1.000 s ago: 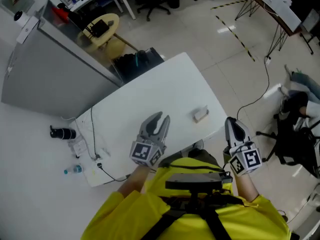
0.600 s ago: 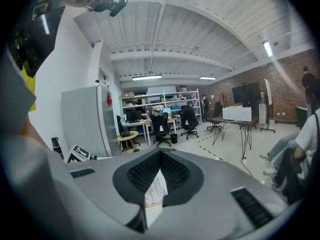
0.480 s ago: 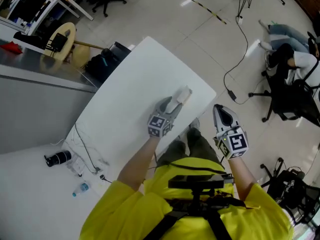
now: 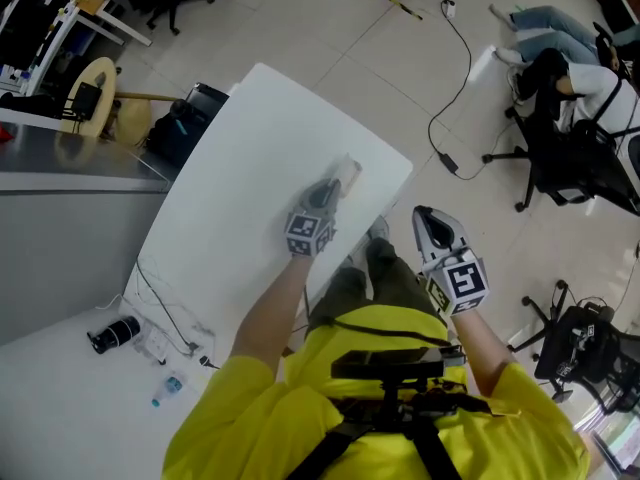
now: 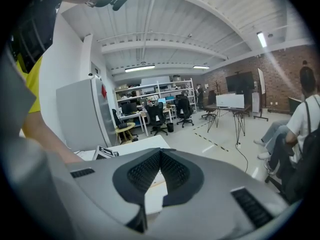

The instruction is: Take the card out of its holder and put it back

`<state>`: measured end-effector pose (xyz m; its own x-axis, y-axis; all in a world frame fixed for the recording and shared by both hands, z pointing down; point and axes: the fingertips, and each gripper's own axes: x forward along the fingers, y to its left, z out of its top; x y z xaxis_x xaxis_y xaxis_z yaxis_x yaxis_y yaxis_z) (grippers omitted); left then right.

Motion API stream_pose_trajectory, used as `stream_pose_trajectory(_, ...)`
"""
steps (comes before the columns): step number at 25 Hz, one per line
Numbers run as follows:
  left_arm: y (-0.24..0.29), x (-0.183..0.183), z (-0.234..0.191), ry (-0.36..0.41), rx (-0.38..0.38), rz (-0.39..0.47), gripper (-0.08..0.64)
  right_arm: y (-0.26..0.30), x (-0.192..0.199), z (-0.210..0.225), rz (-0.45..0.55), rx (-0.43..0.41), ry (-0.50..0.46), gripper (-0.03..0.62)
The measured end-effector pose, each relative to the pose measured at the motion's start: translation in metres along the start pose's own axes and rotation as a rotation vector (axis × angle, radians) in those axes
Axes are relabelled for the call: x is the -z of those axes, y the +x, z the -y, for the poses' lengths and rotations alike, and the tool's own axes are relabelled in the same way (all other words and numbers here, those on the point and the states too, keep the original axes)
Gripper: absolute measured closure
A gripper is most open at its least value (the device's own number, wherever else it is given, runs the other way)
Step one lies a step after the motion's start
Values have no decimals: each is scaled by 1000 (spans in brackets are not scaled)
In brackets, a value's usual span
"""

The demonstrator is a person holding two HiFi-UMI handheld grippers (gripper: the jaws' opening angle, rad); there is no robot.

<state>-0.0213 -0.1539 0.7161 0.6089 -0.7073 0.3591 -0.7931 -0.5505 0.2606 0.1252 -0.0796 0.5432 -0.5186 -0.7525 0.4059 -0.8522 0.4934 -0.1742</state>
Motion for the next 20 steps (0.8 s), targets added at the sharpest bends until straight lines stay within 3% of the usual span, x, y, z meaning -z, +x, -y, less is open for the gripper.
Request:
stream_pose_trajectory(10, -25, -58, 16, 51, -18, 80, 548, 5, -10, 0, 18, -31, 5, 586)
stream_pose_trajectory(20, -105, -221, 42, 80, -62, 206, 546, 6, -32, -6, 48, -71, -3, 586)
